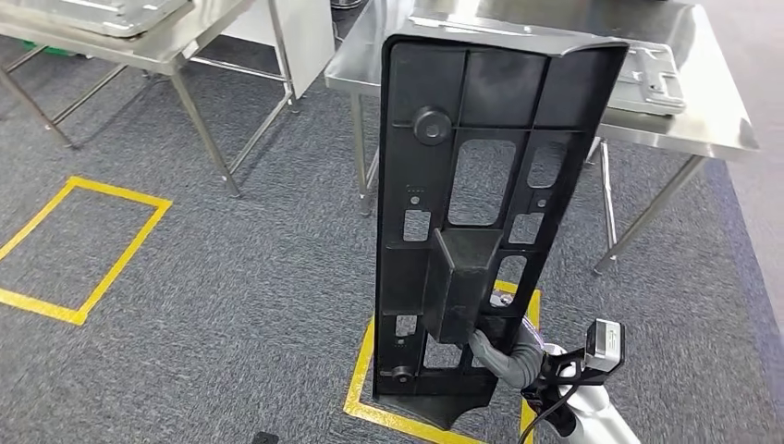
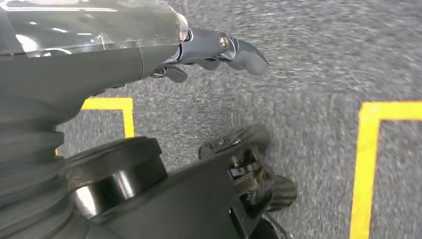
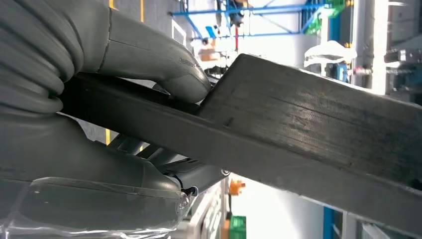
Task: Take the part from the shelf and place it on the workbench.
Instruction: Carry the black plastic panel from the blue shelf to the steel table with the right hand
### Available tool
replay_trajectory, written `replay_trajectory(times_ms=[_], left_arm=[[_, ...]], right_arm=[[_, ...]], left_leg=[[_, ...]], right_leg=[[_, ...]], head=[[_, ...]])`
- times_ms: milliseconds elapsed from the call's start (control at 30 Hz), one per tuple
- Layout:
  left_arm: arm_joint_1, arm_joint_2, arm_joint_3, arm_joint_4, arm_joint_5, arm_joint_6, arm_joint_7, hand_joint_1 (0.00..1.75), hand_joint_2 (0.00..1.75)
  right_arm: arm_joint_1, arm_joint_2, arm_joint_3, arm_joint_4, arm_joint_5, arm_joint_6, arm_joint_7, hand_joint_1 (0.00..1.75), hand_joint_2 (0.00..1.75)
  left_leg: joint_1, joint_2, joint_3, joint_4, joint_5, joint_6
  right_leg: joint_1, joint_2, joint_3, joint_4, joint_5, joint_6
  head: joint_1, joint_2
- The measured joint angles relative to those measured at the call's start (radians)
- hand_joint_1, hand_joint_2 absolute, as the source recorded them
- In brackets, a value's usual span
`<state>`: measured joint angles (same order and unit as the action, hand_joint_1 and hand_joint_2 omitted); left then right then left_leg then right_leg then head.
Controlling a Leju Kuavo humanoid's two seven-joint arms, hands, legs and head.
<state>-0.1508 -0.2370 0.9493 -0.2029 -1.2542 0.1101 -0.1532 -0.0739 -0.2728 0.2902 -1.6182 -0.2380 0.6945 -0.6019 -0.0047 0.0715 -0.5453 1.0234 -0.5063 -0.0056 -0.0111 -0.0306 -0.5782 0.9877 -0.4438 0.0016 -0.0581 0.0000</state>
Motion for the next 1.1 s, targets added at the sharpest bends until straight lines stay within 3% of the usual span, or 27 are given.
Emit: replay_trajectory(times_ms=[100, 133, 167, 200, 233, 300, 367, 433, 467, 533, 567, 600, 667, 700, 733, 800, 867, 933, 1000, 1033, 1100], left_arm=[[0.003, 0.001, 0.000, 0.000, -0.005, -0.003, 0.004, 0.00, 1.75], [0.005, 0.001, -0.001, 0.000, -0.006, -0.004, 0.005, 0.00, 1.75], [0.005, 0.002, -0.001, 0.000, -0.008, -0.005, 0.005, 0.00, 1.75], [0.005, 0.002, -0.002, 0.000, -0.010, -0.006, 0.005, 0.00, 1.75], [0.004, 0.002, -0.002, 0.000, -0.011, -0.006, 0.004, 0.00, 1.75], [0.000, 0.002, -0.003, 0.000, -0.014, -0.006, 0.002, 0.00, 1.75], [-0.001, 0.002, -0.004, 0.000, -0.014, -0.006, -0.001, 0.00, 1.75], [-0.004, 0.001, -0.004, 0.000, -0.013, -0.006, -0.002, 0.00, 1.75], [-0.006, 0.000, -0.004, 0.000, -0.012, -0.005, -0.002, 0.00, 1.75], [-0.009, -0.002, -0.004, 0.000, -0.008, -0.004, -0.002, 0.00, 1.75], [-0.009, -0.001, -0.003, 0.000, -0.005, -0.003, -0.001, 0.00, 1.75], [-0.006, -0.001, -0.003, 0.000, -0.003, -0.001, 0.002, 0.00, 1.75], [0.001, 0.001, -0.003, 0.000, 0.000, 0.002, 0.006, 0.00, 1.75], [0.004, 0.001, -0.002, 0.000, 0.002, 0.003, 0.008, 0.00, 1.75], [0.005, 0.002, -0.002, 0.000, 0.003, 0.004, 0.008, 0.00, 1.75], [0.005, 0.002, -0.002, 0.000, 0.004, 0.004, 0.008, 0.00, 1.75], [0.004, 0.002, -0.002, 0.000, 0.004, 0.004, 0.008, 0.00, 1.75], [0.003, 0.002, -0.002, 0.000, 0.004, 0.004, 0.007, 0.00, 1.75], [0.002, 0.002, -0.002, 0.000, 0.005, 0.004, 0.002, 0.00, 1.75], [0.001, 0.002, -0.002, 0.000, 0.005, 0.003, -0.001, 0.00, 1.75], [0.003, 0.002, -0.002, 0.000, 0.005, 0.002, -0.006, 0.00, 1.75]], right_arm=[[0.009, -0.001, -0.001, -0.013, -0.002, -0.001, 0.009, 1.75, 1.75], [0.014, -0.001, -0.001, -0.014, -0.002, -0.001, 0.010, 1.75, 1.75], [0.018, -0.002, -0.001, -0.015, -0.002, -0.001, 0.010, 1.75, 1.75], [0.022, -0.002, -0.001, -0.016, -0.003, -0.001, 0.010, 1.75, 1.75], [0.024, -0.002, -0.001, -0.017, -0.003, -0.001, 0.010, 1.75, 1.75], [0.025, -0.002, -0.001, -0.019, -0.006, -0.001, 0.011, 1.75, 1.75], [0.026, -0.002, -0.001, -0.021, -0.008, -0.001, 0.011, 1.75, 1.75], [0.031, -0.001, -0.001, -0.024, -0.010, 0.000, 0.011, 1.75, 1.75], [0.033, 0.001, -0.002, -0.025, -0.011, 0.000, 0.011, 1.75, 1.75], [0.035, 0.005, -0.005, -0.026, -0.012, 0.003, 0.012, 1.75, 1.75], [0.036, 0.007, -0.006, -0.026, -0.012, 0.004, 0.012, 1.75, 1.75], [0.035, 0.009, -0.006, -0.026, -0.012, 0.004, 0.012, 1.75, 1.75], [0.036, 0.011, -0.006, -0.024, -0.012, 0.005, 0.013, 1.75, 1.75], [0.037, 0.011, -0.006, -0.023, -0.012, 0.004, 0.013, 1.75, 1.75], [0.037, 0.011, -0.006, -0.022, -0.012, 0.003, 0.014, 1.75, 1.75], [0.036, 0.011, -0.007, -0.022, -0.012, 0.000, 0.015, 1.75, 1.75], [0.035, 0.011, -0.010, -0.022, -0.013, -0.006, 0.017, 1.75, 1.75], [0.034, 0.011, -0.015, -0.022, -0.013, -0.012, 0.020, 1.75, 1.75], [0.032, 0.011, -0.019, -0.022, -0.013, -0.013, 0.023, 1.75, 1.75], [0.030, 0.011, -0.020, -0.022, -0.013, -0.013, 0.025, 1.75, 1.75], [0.026, 0.011, -0.020, -0.022, -0.013, -0.013, 0.027, 1.75, 1.75]], left_leg=[[0.004, -0.057, -0.084, 0.183, -0.091, -0.010], [0.004, -0.062, -0.113, 0.238, -0.108, -0.011], [0.005, -0.064, -0.128, 0.261, -0.105, -0.012], [0.006, -0.066, -0.124, 0.243, -0.081, -0.011], [0.007, -0.073, -0.102, 0.188, -0.042, -0.010], [0.013, -0.115, -0.045, 0.053, 0.021, -0.005], [0.015, -0.144, -0.020, -0.008, 0.036, 0.004], [0.012, -0.128, -0.017, -0.013, 0.037, 0.016], [0.012, -0.118, -0.014, -0.017, 0.041, 0.024], [0.015, -0.096, -0.009, -0.028, 0.046, 0.037], [0.014, -0.085, -0.008, -0.029, 0.046, 0.040], [0.013, -0.072, -0.009, -0.029, 0.045, 0.042], [0.010, -0.045, -0.008, -0.028, 0.041, 0.043], [0.009, -0.033, -0.007, -0.028, 0.039, 0.042], [0.009, -0.025, -0.004, -0.028, 0.037, 0.040], [0.006, -0.013, 0.002, -0.028, 0.032, 0.032], [0.003, -0.006, 0.004, -0.027, 0.028, 0.023], [0.003, -0.001, 0.006, -0.028, 0.028, 0.012], [0.006, -0.017, 0.001, -0.011, 0.013, -0.001], [0.006, -0.031, -0.013, 0.023, -0.008, -0.007], [0.008, -0.059, -0.075, 0.149, -0.071, -0.013]], right_leg=[[-0.002, 0.032, 0.002, -0.002, 0.001, -0.009], [-0.002, 0.045, 0.002, -0.001, 0.001, -0.010], [-0.002, 0.059, 0.002, 0.001, 0.000, -0.010], [-0.002, 0.073, 0.002, 0.004, -0.001, -0.009], [-0.003, 0.088, 0.002, 0.007, -0.003, -0.008], [-0.003, 0.115, 0.000, 0.015, -0.006, -0.001], [-0.004, 0.138, -0.007, 0.019, -0.006, 0.010], [-0.008, 0.155, -0.012, 0.017, -0.003, 0.024], [-0.008, 0.145, -0.015, 0.021, -0.006, 0.029], [-0.007, 0.092, -0.041, 0.076, -0.039, 0.038], [-0.007, 0.060, -0.068, 0.134, -0.069, 0.041], [-0.009, 0.043, -0.103, 0.204, -0.101, 0.044], [-0.013, 0.033, -0.152, 0.301, -0.128, 0.048], [-0.014, 0.030, -0.149, 0.295, -0.114, 0.049], [-0.014, 0.027, -0.124, 0.247, -0.083, 0.047], [-0.010, 0.010, -0.044, 0.100, -0.022, 0.039], [-0.002, -0.004, -0.002, 0.019, -0.005, 0.028], [0.002, -0.002, -0.001, 0.012, -0.008, 0.018], [-0.001, 0.003, 0.003, 0.005, -0.005, 0.006], [-0.004, 0.005, 0.005, 0.000, -0.003, 0.000], [-0.004, 0.011, 0.007, -0.002, -0.003, -0.007]], head=[[0.000, 0.000], [0.000, 0.000], [0.000, 0.000], [0.000, 0.000], [0.000, 0.000], [0.000, 0.000], [0.000, 0.000], [0.000, 0.000], [0.000, 0.000], [0.000, 0.000], [0.000, 0.000], [0.000, 0.000], [0.000, 0.000], [0.000, 0.000], [0.000, 0.000], [0.000, 0.000], [0.000, 0.000], [0.000, 0.000], [0.000, 0.000], [0.000, 0.000], [0.000, 0.000]])
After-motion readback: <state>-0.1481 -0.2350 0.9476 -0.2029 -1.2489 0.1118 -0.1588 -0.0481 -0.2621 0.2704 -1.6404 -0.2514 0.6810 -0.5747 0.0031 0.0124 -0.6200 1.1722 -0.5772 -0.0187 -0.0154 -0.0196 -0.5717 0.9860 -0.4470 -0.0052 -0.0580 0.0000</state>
